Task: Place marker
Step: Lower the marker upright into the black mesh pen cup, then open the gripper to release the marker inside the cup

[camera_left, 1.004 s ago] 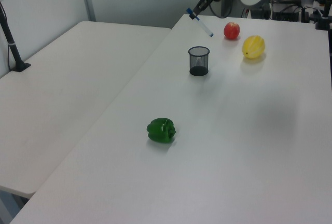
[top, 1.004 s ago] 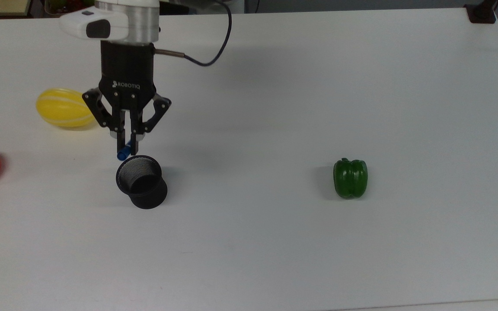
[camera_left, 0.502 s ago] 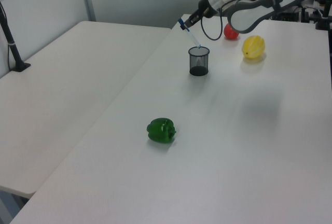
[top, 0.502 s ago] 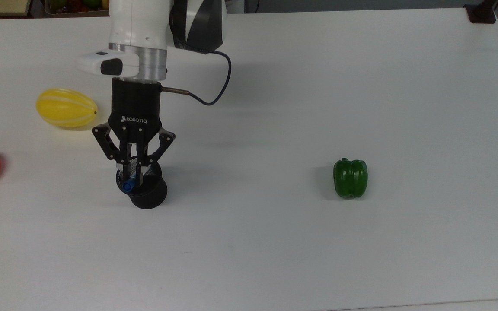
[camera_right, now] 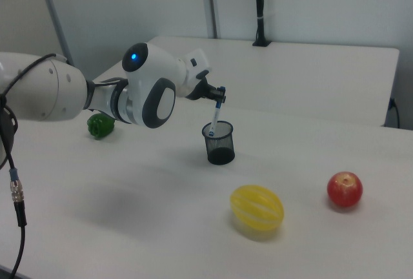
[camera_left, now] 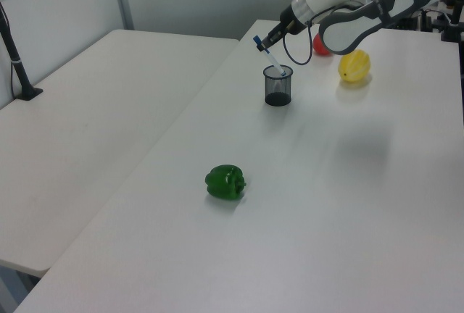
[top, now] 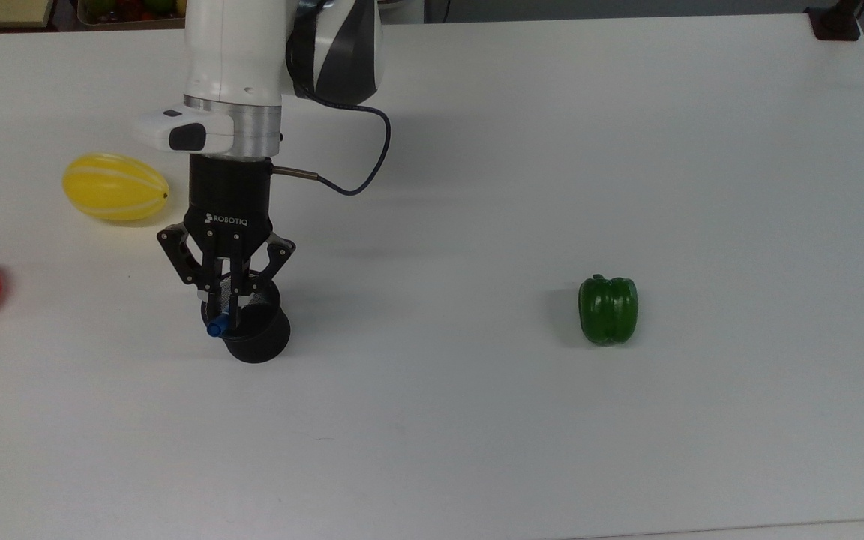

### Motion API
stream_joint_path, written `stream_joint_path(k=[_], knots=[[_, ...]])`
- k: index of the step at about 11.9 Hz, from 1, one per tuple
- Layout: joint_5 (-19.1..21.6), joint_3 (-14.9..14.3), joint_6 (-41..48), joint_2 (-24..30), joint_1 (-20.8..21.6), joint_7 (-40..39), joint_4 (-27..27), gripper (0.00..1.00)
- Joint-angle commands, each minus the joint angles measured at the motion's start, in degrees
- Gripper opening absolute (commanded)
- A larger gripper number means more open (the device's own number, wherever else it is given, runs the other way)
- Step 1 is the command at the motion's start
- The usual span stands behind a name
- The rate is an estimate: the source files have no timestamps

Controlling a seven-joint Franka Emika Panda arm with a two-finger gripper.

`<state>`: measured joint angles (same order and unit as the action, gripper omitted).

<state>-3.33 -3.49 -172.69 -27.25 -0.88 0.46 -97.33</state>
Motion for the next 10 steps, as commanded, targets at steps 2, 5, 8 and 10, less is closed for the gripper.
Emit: stream_joint_path(k=[2,5,8,10], knots=[[0.51,-0.38,-1.42,0.88,0.26,0.51,-2.68,0.18],[0.51,-0.38,-1.42,0.8,-0.09,0.51,-2.68,0.25],[0.51,-0.38,-1.42,0.8,-0.09,0.59,-2.68,0.95],[0.51,-0.38,-1.42,0.8,0.0,0.59,-2.68,1.0]])
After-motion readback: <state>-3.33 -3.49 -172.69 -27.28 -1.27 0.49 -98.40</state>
